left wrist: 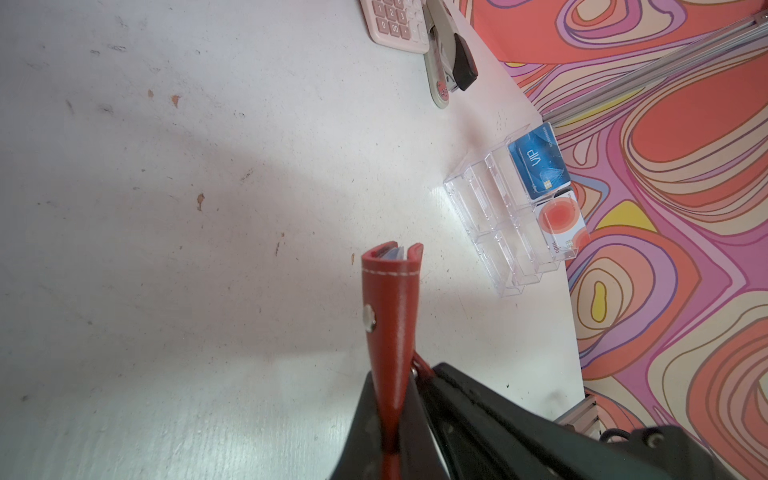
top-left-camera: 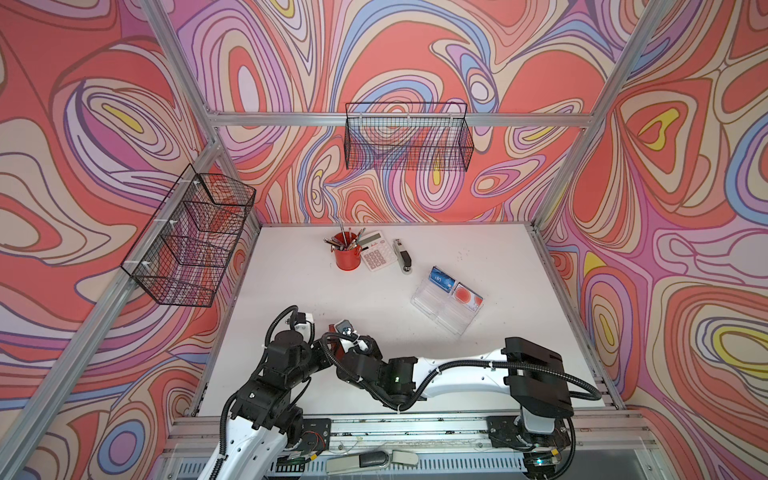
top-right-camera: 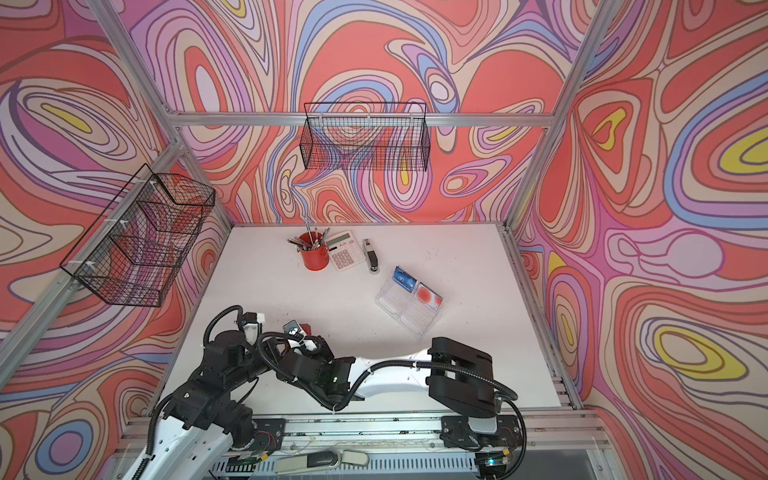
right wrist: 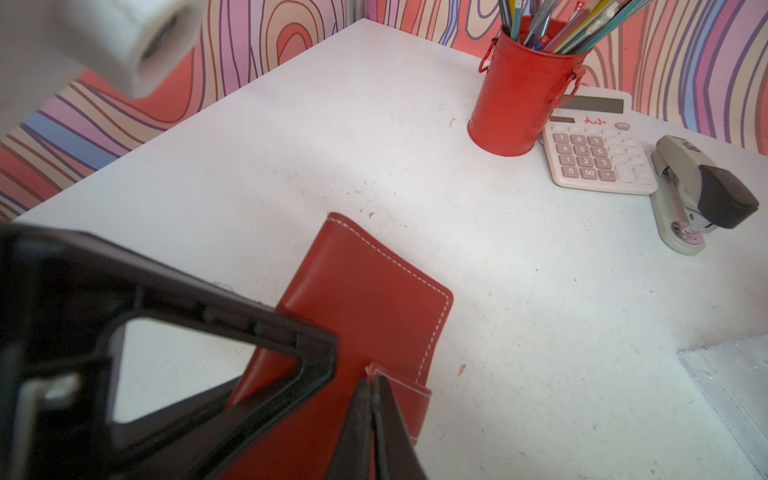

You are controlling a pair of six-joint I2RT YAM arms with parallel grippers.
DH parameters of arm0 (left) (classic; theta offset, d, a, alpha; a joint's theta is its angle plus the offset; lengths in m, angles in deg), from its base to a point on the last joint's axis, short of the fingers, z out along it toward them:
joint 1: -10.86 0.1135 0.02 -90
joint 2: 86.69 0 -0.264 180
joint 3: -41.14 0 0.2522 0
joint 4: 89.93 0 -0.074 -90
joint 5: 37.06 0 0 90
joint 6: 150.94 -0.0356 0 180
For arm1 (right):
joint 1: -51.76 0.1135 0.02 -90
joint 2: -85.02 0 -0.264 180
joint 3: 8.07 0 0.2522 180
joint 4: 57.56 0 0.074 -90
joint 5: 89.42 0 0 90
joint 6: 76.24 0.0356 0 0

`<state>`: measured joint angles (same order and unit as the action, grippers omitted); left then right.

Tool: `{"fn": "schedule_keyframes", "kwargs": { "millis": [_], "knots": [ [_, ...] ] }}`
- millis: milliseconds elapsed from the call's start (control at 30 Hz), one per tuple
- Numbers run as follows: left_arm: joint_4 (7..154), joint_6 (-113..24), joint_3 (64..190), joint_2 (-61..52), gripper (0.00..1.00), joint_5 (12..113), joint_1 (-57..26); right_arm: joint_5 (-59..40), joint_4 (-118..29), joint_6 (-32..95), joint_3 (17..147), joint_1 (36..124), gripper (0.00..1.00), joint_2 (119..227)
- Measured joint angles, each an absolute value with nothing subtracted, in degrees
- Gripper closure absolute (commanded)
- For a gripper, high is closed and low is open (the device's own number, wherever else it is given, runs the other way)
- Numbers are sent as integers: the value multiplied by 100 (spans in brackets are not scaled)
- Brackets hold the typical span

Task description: Put the credit cards into the card holder

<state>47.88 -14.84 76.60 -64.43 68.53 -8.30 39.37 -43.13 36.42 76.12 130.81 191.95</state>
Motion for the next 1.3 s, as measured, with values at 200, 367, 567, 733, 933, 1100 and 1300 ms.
{"fn": "schedule_keyframes", "kwargs": {
  "millis": [200,367,567,733,933,1100,1300],
  "knots": [
    [4946,-1355,7526,-6458,100,6941,-832,4029,-4411,3526,7518,13081,100,19195],
    [4793,-1355,7633,-6607,100,6927,-830,4037,-4564,3521,7475,13081,100,19150],
    [4137,-1359,8114,-7363,100,6726,-830,4239,-4632,3508,7263,12939,100,18879],
    [3831,-1381,8558,-7560,100,6597,-830,4280,-4643,3545,7114,12823,100,18809],
    [3741,-1346,8523,-7667,100,6755,-830,4116,-4658,3677,7055,12713,100,18791],
    [3619,-1311,8527,-7883,100,6873,-830,3159,-4949,3895,6578,12230,95,18406],
    [3864,-1108,8350,-8091,100,7264,-830,2217,-5415,4024,5881,11583,81,17860]
  ]
}}
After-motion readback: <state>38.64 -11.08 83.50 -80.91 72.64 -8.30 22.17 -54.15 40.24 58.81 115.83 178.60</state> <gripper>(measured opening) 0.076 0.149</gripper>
